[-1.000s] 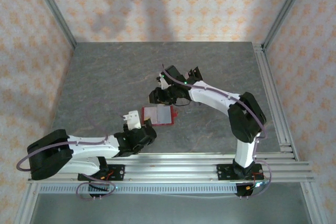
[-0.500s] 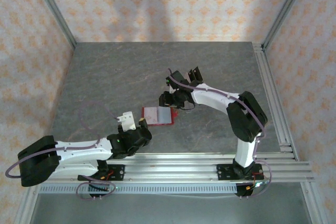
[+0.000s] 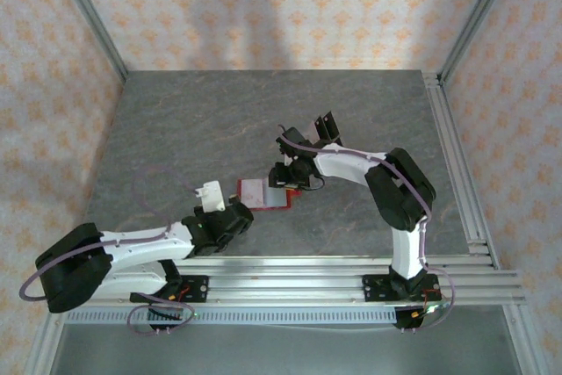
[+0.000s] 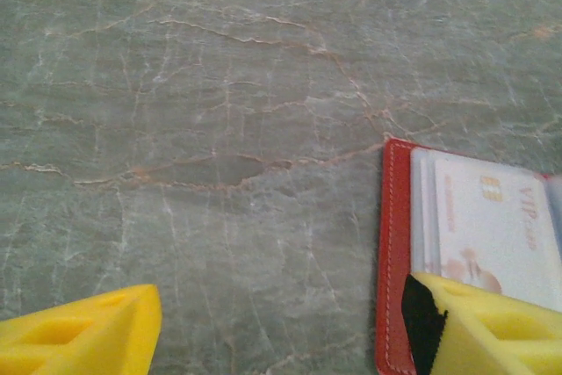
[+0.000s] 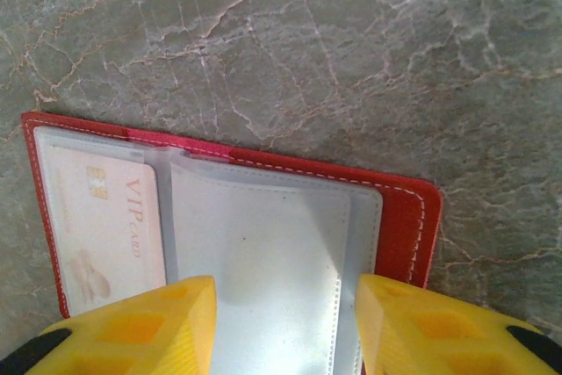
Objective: Put the credit cards into the card holder
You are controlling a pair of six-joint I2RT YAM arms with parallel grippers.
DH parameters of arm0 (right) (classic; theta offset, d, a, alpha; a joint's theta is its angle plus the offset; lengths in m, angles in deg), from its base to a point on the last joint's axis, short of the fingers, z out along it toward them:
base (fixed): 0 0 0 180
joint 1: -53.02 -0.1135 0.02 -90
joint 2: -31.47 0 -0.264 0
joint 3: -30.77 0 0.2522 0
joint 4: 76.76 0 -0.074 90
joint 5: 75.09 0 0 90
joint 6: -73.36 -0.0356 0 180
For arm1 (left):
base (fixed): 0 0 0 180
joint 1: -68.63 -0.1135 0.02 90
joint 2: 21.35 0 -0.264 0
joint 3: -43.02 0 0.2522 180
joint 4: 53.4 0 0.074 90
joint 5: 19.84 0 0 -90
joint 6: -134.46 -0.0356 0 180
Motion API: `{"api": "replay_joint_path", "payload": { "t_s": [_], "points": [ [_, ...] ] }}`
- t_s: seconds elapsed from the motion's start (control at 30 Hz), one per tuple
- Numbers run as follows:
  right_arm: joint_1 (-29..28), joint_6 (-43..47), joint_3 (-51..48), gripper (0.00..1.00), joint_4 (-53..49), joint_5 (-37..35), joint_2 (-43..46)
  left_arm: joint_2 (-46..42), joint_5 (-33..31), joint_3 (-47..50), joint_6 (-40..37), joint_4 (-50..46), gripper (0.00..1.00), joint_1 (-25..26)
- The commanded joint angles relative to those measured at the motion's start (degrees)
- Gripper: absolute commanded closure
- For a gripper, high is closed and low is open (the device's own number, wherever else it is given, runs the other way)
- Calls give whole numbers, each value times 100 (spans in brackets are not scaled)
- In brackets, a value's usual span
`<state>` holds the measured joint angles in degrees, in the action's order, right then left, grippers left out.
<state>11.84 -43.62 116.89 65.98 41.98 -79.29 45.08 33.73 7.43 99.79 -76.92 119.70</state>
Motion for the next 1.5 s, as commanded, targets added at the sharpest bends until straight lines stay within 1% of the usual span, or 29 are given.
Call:
{"api": "replay_joint_path", "payload": {
  "t_s": [0.0, 0.2, 0.4, 0.5, 0.73, 1.03, 1.47],
  "points": [
    [-29, 27, -56, 54, 10, 28, -173, 113, 305, -277, -338, -298, 26, -332],
    [-39, 52, -7, 54, -14, 98, -183, 460, 871, -444, -575, -192, 26, -742],
    [-64, 35, 79, 54, -40, 184, -182, 970, 1465, -696, -734, -106, 25, -1043],
    [-82, 26, 136, 54, -53, 211, -195, 1138, 1652, -794, -768, -98, 26, -1150],
    [-135, 9, 295, 54, -72, 351, -305, 1228, 1814, -841, -805, -3, 25, -1218],
    [-203, -76, 497, 54, -40, 435, -396, 1158, 1847, -833, -796, 35, 25, -1279],
    [-340, -149, 878, 54, -160, 510, -422, 301, 1841, -702, -849, -427, 25, -1755]
  ]
}}
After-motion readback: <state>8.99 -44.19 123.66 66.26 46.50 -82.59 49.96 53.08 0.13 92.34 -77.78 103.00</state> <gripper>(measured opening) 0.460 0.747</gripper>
